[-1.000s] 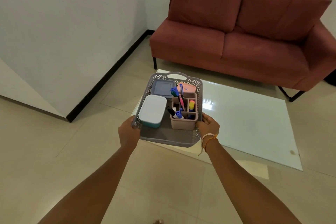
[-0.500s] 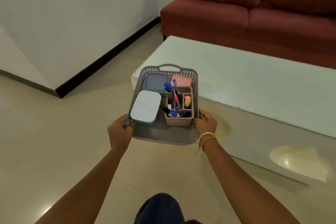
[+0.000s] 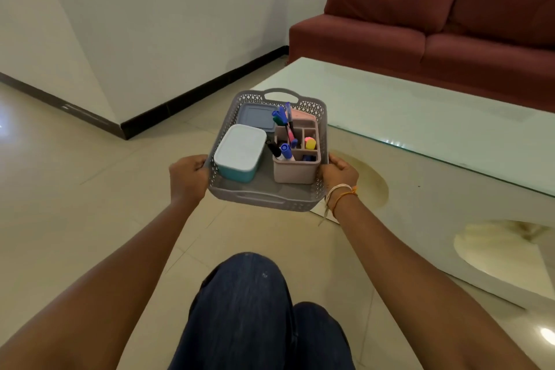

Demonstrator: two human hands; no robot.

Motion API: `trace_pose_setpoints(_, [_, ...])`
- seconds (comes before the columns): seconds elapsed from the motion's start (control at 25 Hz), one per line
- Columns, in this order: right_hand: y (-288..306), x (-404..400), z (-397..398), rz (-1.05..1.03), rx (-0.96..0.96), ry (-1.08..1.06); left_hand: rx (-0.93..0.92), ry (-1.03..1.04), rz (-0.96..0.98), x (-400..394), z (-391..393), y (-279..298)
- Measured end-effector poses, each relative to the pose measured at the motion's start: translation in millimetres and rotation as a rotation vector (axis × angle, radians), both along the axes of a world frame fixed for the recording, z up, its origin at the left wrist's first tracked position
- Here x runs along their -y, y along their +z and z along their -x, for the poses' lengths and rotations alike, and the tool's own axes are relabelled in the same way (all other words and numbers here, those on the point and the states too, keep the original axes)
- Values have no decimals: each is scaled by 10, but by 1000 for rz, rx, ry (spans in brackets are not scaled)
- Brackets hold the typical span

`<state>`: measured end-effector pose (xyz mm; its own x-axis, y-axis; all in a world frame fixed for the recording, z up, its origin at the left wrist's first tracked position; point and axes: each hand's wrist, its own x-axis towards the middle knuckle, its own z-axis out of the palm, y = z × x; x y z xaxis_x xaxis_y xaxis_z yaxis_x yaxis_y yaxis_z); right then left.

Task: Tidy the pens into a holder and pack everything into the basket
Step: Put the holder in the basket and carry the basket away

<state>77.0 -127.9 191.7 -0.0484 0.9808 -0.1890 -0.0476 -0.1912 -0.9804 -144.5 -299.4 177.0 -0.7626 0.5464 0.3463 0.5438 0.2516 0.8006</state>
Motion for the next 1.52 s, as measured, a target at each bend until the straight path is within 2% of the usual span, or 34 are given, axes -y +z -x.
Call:
trace_pose_setpoints(0.24, [-109, 353, -99, 53, 63, -18, 22, -6, 21, 339, -55, -16])
trace_pose_setpoints(0.44, [-407, 425, -171, 116, 141, -23, 27, -20, 117, 320, -142, -210])
trace_pose_setpoints(0.68, [-908, 194, -258, 178, 162, -83, 149, -49, 231, -149, -141, -717])
trace_pose_setpoints(0.88, [-1383, -238, -293, 176, 193, -151, 270, -88, 195, -687, -96, -1352])
trace_pose_setpoints(1.04, [-1536, -516, -273, 165, 149, -226, 354, -160, 175, -1009, -85, -1558])
trace_pose_setpoints(1.12, [-1602, -638, -251, 181, 121, -263, 466, -185, 148, -1158, -71, -1566])
trace_pose_setpoints(1.2, [-1689, -776, -240, 185, 83, -309, 679, -171, 136, -1338, -76, -1610])
trace_pose_setpoints(1.32, [-1862, -941, -202, 181, 50, -357, 1237, -31, -7, -1559, -225, -1784])
trace_pose_setpoints(1.36, [-1901, -952, -209, 194, 42, -373, 1349, 23, -50, -1588, -301, -1905])
trace_pose_setpoints(1.52, [-2002, -1017, -271, 232, 8, -361, 1457, 3, -56, -1707, -474, -2272])
